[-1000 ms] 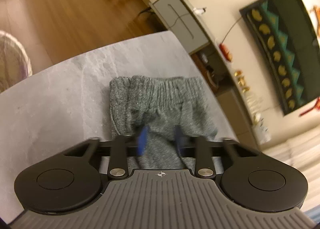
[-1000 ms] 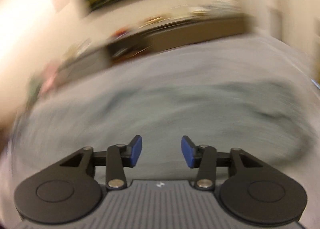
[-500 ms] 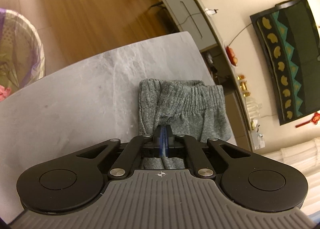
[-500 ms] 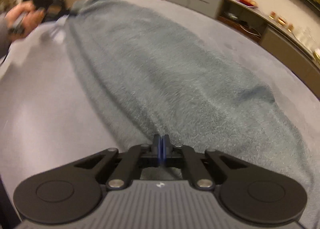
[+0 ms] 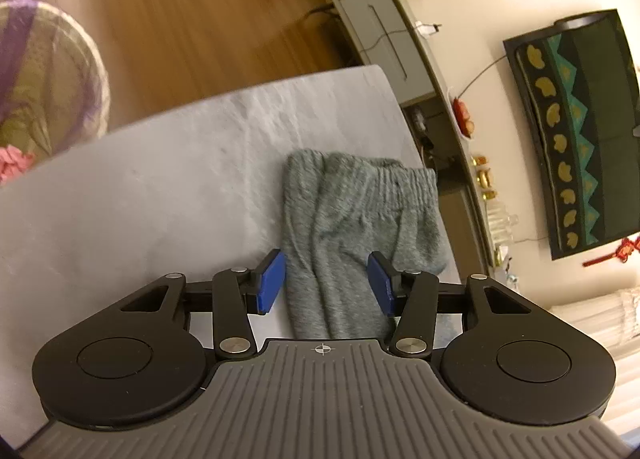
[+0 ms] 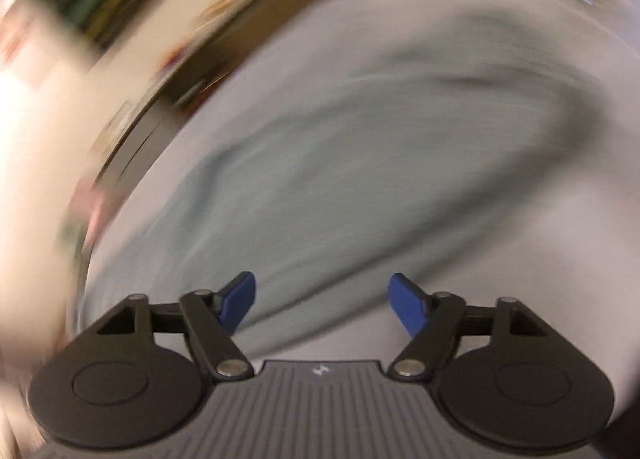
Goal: Fold clothes
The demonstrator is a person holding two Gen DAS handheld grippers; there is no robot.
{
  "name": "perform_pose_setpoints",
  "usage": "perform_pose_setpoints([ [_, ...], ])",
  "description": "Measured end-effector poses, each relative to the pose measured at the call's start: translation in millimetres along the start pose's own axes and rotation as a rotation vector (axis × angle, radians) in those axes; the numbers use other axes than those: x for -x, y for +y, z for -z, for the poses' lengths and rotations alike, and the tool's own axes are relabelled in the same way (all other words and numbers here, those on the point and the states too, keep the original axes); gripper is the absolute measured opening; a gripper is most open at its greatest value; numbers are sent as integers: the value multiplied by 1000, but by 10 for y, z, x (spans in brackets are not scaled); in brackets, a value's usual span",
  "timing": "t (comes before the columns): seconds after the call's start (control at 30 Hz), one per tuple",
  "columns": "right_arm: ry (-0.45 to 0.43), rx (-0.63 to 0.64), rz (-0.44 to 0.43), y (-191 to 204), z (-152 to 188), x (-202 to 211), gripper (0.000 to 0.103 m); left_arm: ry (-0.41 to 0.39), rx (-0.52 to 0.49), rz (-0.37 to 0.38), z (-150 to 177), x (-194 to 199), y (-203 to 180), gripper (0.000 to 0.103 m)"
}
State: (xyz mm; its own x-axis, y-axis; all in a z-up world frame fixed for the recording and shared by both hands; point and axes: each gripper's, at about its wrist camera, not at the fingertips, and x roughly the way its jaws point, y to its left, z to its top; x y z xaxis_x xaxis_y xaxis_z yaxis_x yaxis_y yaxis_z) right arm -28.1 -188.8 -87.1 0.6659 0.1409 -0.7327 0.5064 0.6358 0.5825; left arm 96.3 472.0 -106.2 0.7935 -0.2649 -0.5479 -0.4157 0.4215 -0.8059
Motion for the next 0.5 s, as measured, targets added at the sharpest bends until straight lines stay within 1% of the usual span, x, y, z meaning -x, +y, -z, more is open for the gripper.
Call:
perform_pose_setpoints([
  [0.13, -110, -257, 40, -574, -216, 132, 80, 28, 6, 23, 73, -116, -69, 48],
  [0.2, -176, -314, 61, -645, -293, 148, 80, 16, 30, 34, 78, -130, -51, 48],
  [0.23, -198, -339, 54, -639, -313, 118, 81, 6, 55, 43, 65, -137, -21, 47],
  [0.27, -202, -339, 35, -588, -314, 36, 82, -5, 70, 44, 56, -149, -6, 44],
  [0.3, -186, -316, 10, -517, -324, -47, 82, -13, 64, 41, 58, -171, -21, 44],
  [0.37, -148, -277, -60, -412, -354, -213, 83, -2, 20, 41, 87, -266, -109, 45],
  [0.4, -173, -272, -54, -414, -393, -237, 83, 7, -6, 42, 104, -320, -159, 44],
  [0.43, -221, -288, -26, -440, -442, -237, 81, 7, -20, 39, 110, -361, -189, 44],
  [0.47, -269, -304, 2, -466, -490, -237, 74, -2, -22, 31, 105, -384, -192, 34],
  [0.5, -256, -296, 7, -455, -540, -280, 67, -12, -24, 23, 100, -406, -195, 6],
])
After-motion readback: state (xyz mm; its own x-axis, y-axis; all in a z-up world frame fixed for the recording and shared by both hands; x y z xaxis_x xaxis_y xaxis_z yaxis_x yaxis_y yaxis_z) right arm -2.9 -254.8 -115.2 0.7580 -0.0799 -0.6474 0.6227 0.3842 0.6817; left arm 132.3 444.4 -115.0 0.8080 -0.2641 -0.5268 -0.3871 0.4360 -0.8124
